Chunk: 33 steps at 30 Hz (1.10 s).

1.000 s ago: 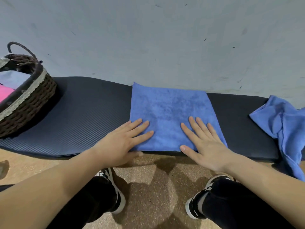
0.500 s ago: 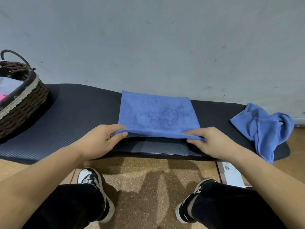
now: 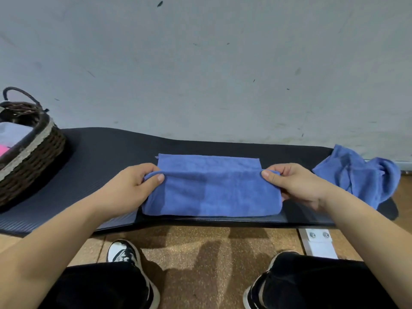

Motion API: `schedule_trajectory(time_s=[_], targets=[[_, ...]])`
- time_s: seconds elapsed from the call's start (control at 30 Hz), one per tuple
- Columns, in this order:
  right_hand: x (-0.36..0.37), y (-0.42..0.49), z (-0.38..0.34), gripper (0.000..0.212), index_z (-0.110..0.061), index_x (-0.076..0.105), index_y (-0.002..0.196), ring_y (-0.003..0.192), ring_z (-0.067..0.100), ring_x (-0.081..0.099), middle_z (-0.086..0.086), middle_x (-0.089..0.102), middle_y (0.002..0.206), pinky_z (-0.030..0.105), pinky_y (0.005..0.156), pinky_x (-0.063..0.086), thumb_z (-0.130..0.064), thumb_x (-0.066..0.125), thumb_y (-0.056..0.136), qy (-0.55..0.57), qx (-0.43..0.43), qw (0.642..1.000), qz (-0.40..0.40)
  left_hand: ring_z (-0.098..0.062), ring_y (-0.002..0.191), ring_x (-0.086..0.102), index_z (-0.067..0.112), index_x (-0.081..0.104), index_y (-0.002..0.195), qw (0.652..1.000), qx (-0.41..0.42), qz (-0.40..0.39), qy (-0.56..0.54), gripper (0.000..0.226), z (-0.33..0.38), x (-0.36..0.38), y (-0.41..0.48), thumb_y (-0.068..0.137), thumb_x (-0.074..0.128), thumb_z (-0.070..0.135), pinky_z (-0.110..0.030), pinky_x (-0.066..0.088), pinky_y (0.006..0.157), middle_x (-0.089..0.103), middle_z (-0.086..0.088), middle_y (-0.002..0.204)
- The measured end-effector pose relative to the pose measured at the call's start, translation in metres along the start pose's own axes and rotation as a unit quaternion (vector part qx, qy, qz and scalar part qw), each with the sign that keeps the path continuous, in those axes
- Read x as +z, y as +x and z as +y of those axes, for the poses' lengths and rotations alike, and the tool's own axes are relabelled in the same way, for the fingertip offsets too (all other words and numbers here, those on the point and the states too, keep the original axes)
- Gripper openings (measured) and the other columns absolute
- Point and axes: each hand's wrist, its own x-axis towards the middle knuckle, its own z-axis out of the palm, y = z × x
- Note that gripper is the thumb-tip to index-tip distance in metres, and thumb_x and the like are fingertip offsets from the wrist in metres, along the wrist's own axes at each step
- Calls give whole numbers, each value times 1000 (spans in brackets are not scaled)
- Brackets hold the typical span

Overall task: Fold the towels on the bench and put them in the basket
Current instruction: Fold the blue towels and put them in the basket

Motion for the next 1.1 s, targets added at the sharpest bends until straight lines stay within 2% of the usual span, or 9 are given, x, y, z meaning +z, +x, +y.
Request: schedule_trajectory(time_s=[0.13, 0.23, 0.37, 0.57, 0.73, 0.8, 0.87, 1.0, 1.1], targets=[[4, 31, -8, 29, -6, 65, 90, 46, 15, 36, 6, 47, 62, 23, 41, 28, -33, 66, 100, 39, -4, 996, 83, -29, 74, 63, 18, 70, 91, 997, -34, 51, -39, 27, -4, -7, 31, 104, 54, 35, -49, 55, 73, 70, -14, 86], [7, 55, -11, 39, 1, 67, 91, 63, 22, 50, 13, 58, 74, 35, 57, 41, -37, 73, 94, -6, -8, 990, 141, -19, 73, 63, 21, 72, 87, 994, -55, 75, -47, 23, -8, -6, 59, 103, 58, 31, -35, 50, 66, 72, -9, 83], [10, 79, -3, 16, -12, 76, 85, 74, 18, 66, 11, 75, 87, 34, 68, 55, -28, 77, 90, -135, -10, 973, 189, -16, 81, 67, 24, 72, 87, 992, -94, 83, -8, 11, -21, 9, 93, 97, 67, 26, -26, 47, 63, 72, 2, 80], [10, 93, 6, 13, -16, 73, 87, 78, 21, 67, 11, 74, 92, 30, 64, 52, -28, 73, 93, -176, -3, 963, 206, -9, 76, 61, 27, 67, 90, 988, -94, 75, 98, 9, -27, 20, 108, 98, 62, 28, -27, 41, 57, 66, 8, 80], [10, 95, 8, 16, -13, 67, 92, 77, 19, 61, 12, 72, 95, 29, 64, 49, -29, 69, 96, -166, -23, 957, 237, -12, 79, 61, 29, 63, 90, 986, -95, 86, 106, 8, -24, 18, 110, 98, 61, 30, -29, 44, 60, 67, 7, 82], [10, 95, 8, 16, -16, 68, 92, 76, 17, 62, 9, 70, 89, 27, 63, 49, -31, 73, 93, -177, -23, 953, 247, -11, 80, 59, 26, 63, 95, 985, -95, 76, 122, 5, -26, 19, 110, 96, 64, 31, -30, 43, 61, 64, 5, 91], [9, 94, 8, 20, -20, 67, 100, 76, 12, 61, 1, 66, 85, 27, 63, 45, -36, 74, 91, -232, -21, 936, 263, -14, 89, 60, 26, 62, 113, 985, -94, 68, 131, 24, -26, 16, 110, 92, 69, 35, -33, 49, 73, 60, 5, 107], [13, 88, 6, 36, -23, 64, 123, 98, 12, 61, -4, 61, 113, 31, 81, 48, -43, 67, 93, -338, -76, 898, 271, -19, 113, 61, 23, 52, 143, 987, -115, 9, 116, 68, -16, 12, 109, 82, 80, 37, -35, 51, 91, 59, 3, 129], [29, 78, 5, 56, -23, 58, 140, 136, 19, 47, -2, 55, 142, 31, 109, 38, -55, 58, 95, -401, -158, 882, 192, -19, 99, 65, 18, 62, 120, 986, -150, -4, 70, 47, -12, 14, 108, 80, 83, 30, -37, 56, 84, 67, 4, 109]])
